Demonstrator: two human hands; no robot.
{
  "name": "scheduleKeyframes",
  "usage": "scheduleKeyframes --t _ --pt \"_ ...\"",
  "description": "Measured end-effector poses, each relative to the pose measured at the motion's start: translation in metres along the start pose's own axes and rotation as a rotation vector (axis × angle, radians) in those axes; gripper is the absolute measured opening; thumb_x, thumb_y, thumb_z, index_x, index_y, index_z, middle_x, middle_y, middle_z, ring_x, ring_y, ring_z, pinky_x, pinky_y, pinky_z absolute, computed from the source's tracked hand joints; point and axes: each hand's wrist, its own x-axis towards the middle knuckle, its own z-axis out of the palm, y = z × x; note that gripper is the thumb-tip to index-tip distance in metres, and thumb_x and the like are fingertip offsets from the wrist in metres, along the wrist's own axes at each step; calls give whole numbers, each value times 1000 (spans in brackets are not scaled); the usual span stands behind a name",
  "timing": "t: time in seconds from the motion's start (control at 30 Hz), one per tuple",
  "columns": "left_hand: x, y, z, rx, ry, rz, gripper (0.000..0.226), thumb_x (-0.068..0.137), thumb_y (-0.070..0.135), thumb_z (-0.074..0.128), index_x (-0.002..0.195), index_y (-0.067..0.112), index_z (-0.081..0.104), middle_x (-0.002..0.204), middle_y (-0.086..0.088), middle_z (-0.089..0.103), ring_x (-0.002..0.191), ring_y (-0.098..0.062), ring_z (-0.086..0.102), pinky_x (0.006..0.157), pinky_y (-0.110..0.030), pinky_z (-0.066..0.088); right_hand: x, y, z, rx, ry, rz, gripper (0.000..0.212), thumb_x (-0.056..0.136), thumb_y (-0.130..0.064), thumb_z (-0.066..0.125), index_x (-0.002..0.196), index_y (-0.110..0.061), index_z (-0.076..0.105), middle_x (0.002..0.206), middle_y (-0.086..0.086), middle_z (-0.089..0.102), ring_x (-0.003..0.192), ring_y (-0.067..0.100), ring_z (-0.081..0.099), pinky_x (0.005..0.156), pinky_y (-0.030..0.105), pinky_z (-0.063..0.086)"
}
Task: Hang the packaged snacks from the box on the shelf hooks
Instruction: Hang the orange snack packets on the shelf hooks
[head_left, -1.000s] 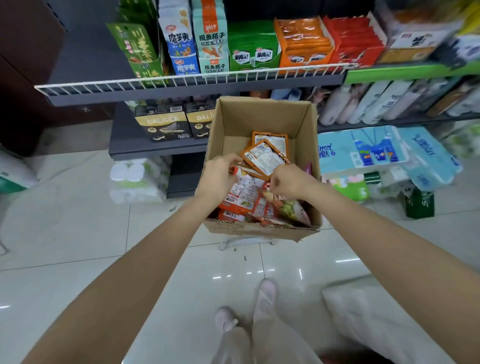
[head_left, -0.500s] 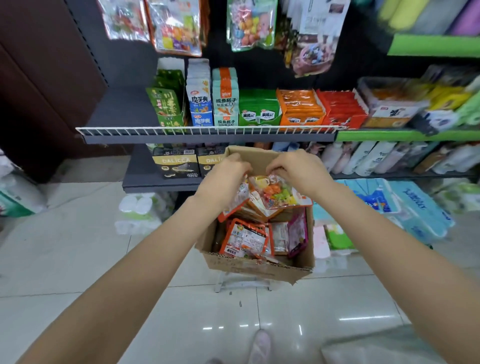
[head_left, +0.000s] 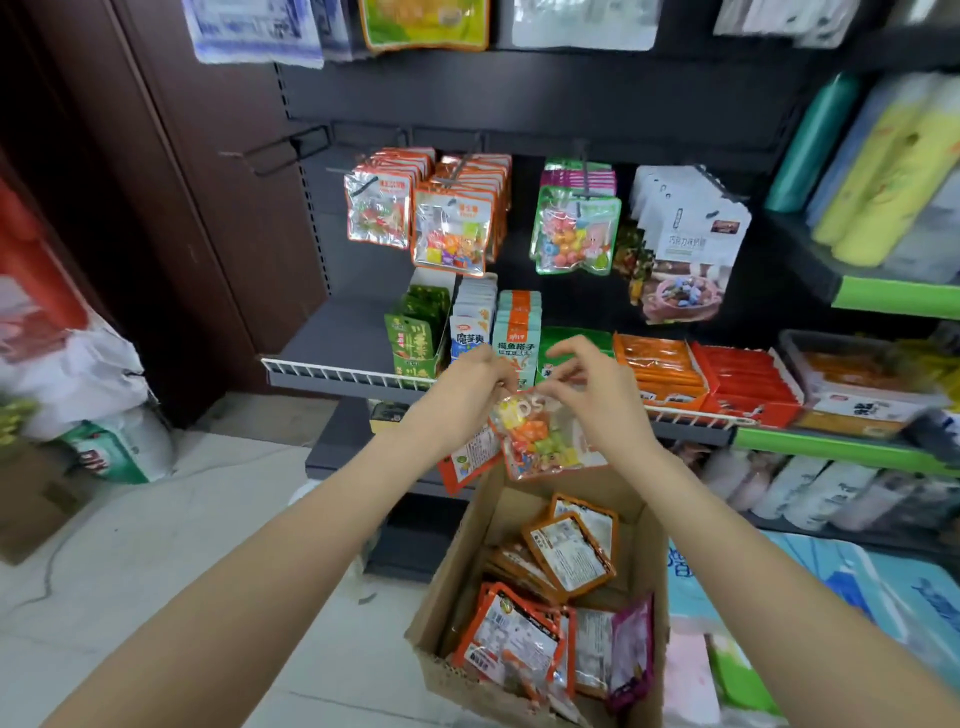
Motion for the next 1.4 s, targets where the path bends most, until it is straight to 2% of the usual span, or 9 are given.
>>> scheduleKeyframes --t 0.2,0.33,0.43,0.5,0.83,0.97,1.03,1.2,1.4 --pt "23 -58 -45 -103 226 -189 14 92 4 53 97 4 67 96 -7 55 85 -18 51 68 -13 26 47 -1 20 204 -145 138 17 91 -29 59 99 -15 64 90 -4 65 81 9 62 62 17 49" --pt "41 -104 -71 -182 289 -236 9 88 6 61 90 7 70 89 -2 64 83 -14 55 73 -18 36 86 -18 44 356 24 161 13 88 -19 63 76 -18 66 69 -1 64 57 4 59 51 17 45" --pt "59 -136 -88 -191 354 -231 10 88 5 61 91 6 70 89 -7 69 81 -16 59 68 -15 36 127 -31 61 243 171 123 15 88 -25 64 76 -17 68 65 5 60 62 15 53 57 30 42" --pt "71 -153 -99 -208 399 -228 10 89 4 60 91 4 69 89 -8 68 79 -15 59 64 -11 32 152 -40 69 163 203 104 19 92 -26 57 83 -13 68 67 1 59 65 12 51 59 23 40" --pt "112 -190 -120 -250 389 -99 12 89 3 59 95 3 69 84 3 58 82 -10 52 69 -8 30 243 -55 98 -85 202 157 33 97 -30 49 116 -8 65 123 8 63 114 25 57 83 29 41" --pt "120 -198 -123 -240 360 -59 13 91 4 57 94 5 69 83 4 56 81 -9 50 66 -9 28 256 -53 101 -99 265 161 23 96 -29 49 84 -21 67 77 -2 62 77 18 60 70 31 40" --pt "122 -201 -123 -245 355 -52 12 91 5 57 94 5 69 84 3 58 80 -10 51 65 -9 30 257 -52 104 -117 299 163 33 96 -29 50 63 -35 45 60 -15 41 58 6 45 65 29 34" --pt "127 -204 -123 -270 341 -47 13 91 6 57 96 6 69 94 -2 66 81 -9 53 69 -10 34 255 -53 106 -256 378 156 27 97 -30 47 98 -13 68 79 3 64 77 25 60 62 33 45" --pt "132 -205 -120 -298 323 -45 13 91 7 57 95 8 69 94 -1 64 82 -9 53 74 -17 36 261 -50 111 -416 484 122 19 95 -26 51 83 -15 61 73 2 57 73 26 58 50 26 31"
